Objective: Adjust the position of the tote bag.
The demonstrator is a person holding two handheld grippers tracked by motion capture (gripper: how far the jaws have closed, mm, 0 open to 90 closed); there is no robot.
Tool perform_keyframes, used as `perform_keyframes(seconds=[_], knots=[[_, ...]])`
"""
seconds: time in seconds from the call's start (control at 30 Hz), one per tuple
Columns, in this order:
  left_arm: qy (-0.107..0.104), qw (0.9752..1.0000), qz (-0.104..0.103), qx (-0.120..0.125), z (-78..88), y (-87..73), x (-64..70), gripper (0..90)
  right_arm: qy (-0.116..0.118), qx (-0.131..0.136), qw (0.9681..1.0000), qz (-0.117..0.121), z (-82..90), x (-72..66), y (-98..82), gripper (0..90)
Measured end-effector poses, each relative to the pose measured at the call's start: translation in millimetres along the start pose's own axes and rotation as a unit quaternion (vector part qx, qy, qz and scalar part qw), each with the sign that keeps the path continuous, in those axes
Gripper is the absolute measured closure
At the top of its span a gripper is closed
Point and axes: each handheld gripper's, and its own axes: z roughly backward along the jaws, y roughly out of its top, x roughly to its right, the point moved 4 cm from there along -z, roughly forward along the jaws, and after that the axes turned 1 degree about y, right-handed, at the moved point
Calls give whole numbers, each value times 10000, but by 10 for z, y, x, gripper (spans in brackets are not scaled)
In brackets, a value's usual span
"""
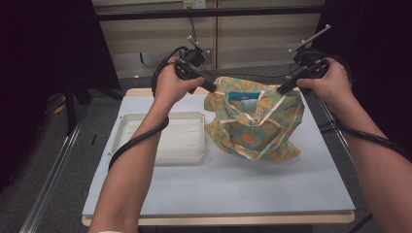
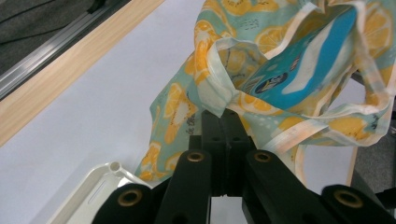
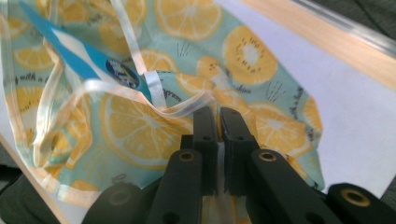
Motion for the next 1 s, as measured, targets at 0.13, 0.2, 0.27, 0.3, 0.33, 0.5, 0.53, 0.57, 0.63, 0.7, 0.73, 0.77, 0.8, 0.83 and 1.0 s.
perform_keyframes(seconds=[0.13, 0.2, 0.27, 0.3, 0.33, 0.5, 0.53, 0.57, 0.63, 0.7, 0.73, 0.77, 0.8, 0.83, 1.0], knots=[[-58, 9999, -45, 83, 5, -33, 17, 884, 66, -196, 9998, 50, -101, -27, -43, 861], [-75, 9998, -110, 125, 20, -36, 60, 831, 79, -261, 9996, 101, -128, -48, -51, 861], [-53, 9998, -155, 126, 34, -48, 114, 758, 80, -313, 9994, 109, -147, -62, -59, 861], [-98, 9997, -145, 147, 36, -56, 147, 732, 77, -320, 9994, 120, -156, -65, -62, 861], [-176, 9996, -195, 137, 40, -66, 171, 699, 88, -326, 9993, 131, -165, -68, -65, 861], [-252, 9984, -465, 180, 5, -124, 306, 476, 87, -353, 9993, 128, -178, -87, -86, 861], [-299, 9981, -508, 152, -21, -143, 332, 460, 88, -345, 9993, 125, -177, -87, -87, 861], [-251, 9980, -566, 146, -49, -161, 355, 427, 87, -327, 9994, 118, -176, -87, -89, 861], [-89, 9970, -762, 79, -115, -203, 385, 344, 73, -320, 9994, 108, -178, -87, -94, 861], [-46, 9968, -801, 13, -205, -257, 387, 324, 78, -321, 9994, 99, -180, -94, -98, 860], [-95, 9970, -764, 1, -255, -289, 396, 329, 73, -328, 9994, 98, -180, -99, -99, 860], [-154, 9968, -783, -12, -300, -315, 400, 354, 77, -333, 9994, 96, -177, -101, -100, 860], [-206, 9966, -791, -50, -340, -341, 408, 388, 81, -338, 9993, 99, -175, -104, -100, 860], [-267, 9965, -784, -112, -378, -367, 422, 464, 87, -339, 9993, 112, -173, -105, -100, 859], [-390, 9967, -624, -332, -428, -383, 414, 831, 70, -293, 9995, 130, -136, -108, -91, 828]])
